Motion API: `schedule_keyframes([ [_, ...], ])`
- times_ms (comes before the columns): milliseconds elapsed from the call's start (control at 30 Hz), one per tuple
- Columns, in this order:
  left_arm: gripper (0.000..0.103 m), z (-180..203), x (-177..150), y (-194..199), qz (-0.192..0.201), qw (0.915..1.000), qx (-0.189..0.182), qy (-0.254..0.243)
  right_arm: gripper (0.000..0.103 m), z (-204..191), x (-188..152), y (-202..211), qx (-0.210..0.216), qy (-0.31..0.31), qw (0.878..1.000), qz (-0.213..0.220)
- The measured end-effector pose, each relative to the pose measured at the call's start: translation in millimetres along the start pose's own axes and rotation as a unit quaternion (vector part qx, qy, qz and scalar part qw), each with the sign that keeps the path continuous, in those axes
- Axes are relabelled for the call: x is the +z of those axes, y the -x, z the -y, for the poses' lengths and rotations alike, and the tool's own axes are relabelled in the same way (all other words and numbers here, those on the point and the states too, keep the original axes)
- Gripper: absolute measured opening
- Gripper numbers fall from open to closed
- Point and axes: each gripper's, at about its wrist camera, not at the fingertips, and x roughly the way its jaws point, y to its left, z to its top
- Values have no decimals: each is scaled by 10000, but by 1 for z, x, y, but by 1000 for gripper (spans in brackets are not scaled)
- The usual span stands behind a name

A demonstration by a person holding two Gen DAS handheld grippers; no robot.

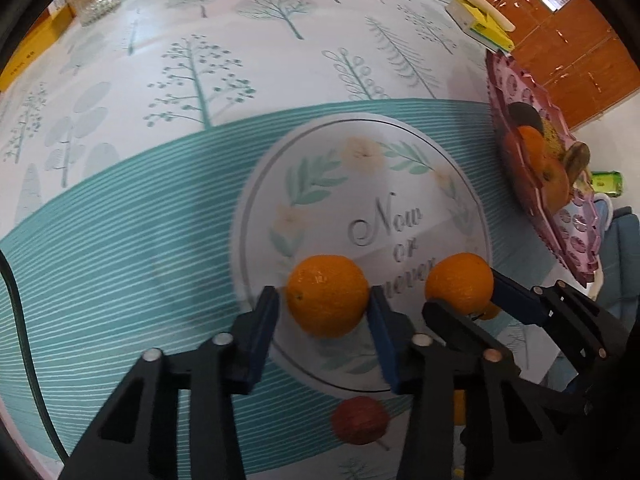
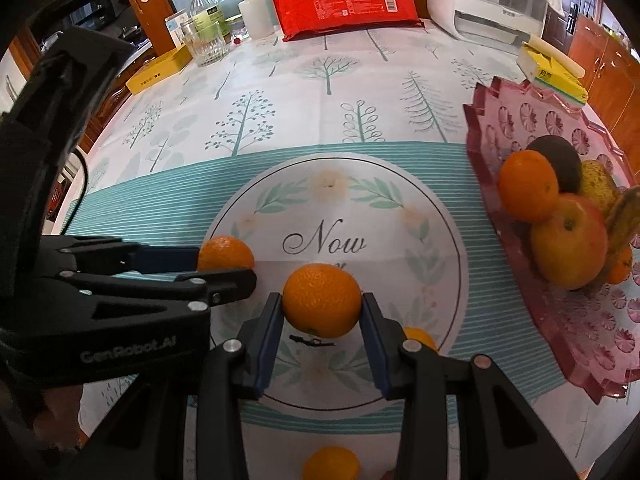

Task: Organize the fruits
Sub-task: 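Grasp a mandarin with the left tool while the right tool grasps another mandarin, then carry the mandarin with the left tool while the right tool carries its mandarin to the bowl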

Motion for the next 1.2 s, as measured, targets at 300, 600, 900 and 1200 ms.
schedule_keyframes([
  [300, 38, 16, -2, -1, 176, 9992, 366, -16, 39, 11, -6, 13, 36, 34, 9999, 133],
  [600, 38, 57, -5, 45, 719, 9950, 636, -257, 39, 27, -9, 48, 86, 105, 9988, 463],
  [900, 38, 122, 4, 98, 1347, 9871, 630, -589, 39, 64, -2, 110, -17, 89, 9935, 1137],
  [1200, 38, 196, 41, 112, 1747, 9765, 665, -1067, 39, 133, 19, 148, -344, -176, 9871, 1551],
])
